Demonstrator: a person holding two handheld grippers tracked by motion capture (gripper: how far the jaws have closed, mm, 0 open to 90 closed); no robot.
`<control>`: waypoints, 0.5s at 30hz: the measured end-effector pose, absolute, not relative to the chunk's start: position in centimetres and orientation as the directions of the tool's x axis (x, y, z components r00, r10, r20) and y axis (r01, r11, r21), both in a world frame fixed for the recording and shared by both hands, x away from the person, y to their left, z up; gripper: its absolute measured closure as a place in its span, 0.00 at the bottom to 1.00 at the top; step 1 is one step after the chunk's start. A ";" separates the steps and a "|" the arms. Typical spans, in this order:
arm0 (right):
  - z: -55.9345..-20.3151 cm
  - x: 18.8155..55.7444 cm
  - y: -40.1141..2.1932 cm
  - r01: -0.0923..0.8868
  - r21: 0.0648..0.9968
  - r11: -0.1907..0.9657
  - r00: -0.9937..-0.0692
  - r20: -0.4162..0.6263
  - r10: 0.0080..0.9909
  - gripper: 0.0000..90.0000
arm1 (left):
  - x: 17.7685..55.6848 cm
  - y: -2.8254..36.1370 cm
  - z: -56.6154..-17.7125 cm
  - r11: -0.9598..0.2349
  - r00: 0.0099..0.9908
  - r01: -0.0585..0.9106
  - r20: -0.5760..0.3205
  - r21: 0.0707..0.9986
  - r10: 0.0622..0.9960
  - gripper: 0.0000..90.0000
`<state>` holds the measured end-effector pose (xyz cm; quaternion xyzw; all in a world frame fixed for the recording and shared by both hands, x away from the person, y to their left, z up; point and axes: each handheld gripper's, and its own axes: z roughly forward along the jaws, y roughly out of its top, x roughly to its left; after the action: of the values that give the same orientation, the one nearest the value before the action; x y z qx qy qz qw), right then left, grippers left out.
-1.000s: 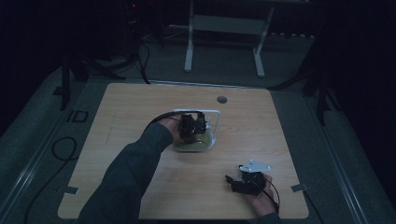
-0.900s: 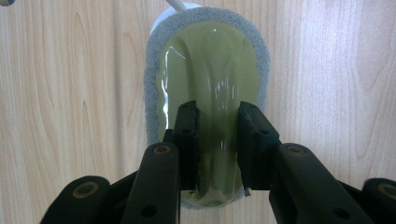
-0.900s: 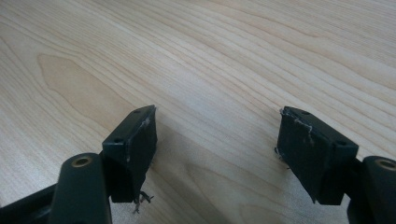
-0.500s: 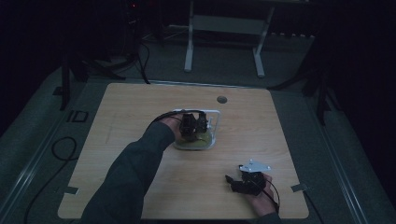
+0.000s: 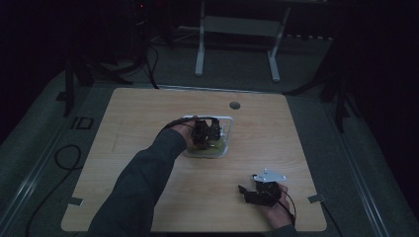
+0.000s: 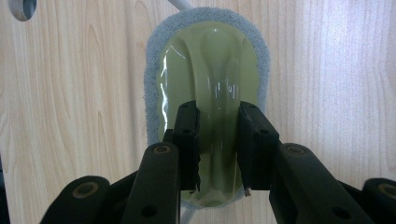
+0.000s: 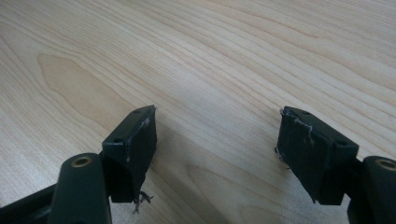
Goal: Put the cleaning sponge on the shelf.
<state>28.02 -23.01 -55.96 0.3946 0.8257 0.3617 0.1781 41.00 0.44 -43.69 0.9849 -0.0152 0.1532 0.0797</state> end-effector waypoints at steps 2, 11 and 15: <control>-56.0 28.0 -23.0 0.523 0.738 0.427 -0.625 -0.009 0.781 0.31 | 41.0 0.4 -43.9 -0.986 0.952 -0.057 0.305 0.154 -0.008 0.79; -56.0 28.0 -23.0 0.523 0.738 0.427 -0.625 -0.009 0.781 0.31 | 41.1 0.0 -44.5 -0.990 0.946 -0.066 0.323 0.127 -0.022 0.79; -56.0 28.0 -23.0 0.523 0.738 0.427 -0.625 -0.009 0.781 0.31 | 41.2 -0.1 -44.7 -0.990 0.945 -0.058 0.327 0.131 -0.013 0.79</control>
<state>28.02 -23.00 -55.96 0.3946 0.8256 0.3617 0.1783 41.19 -0.07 -44.69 0.9837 -0.0181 0.1650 0.0696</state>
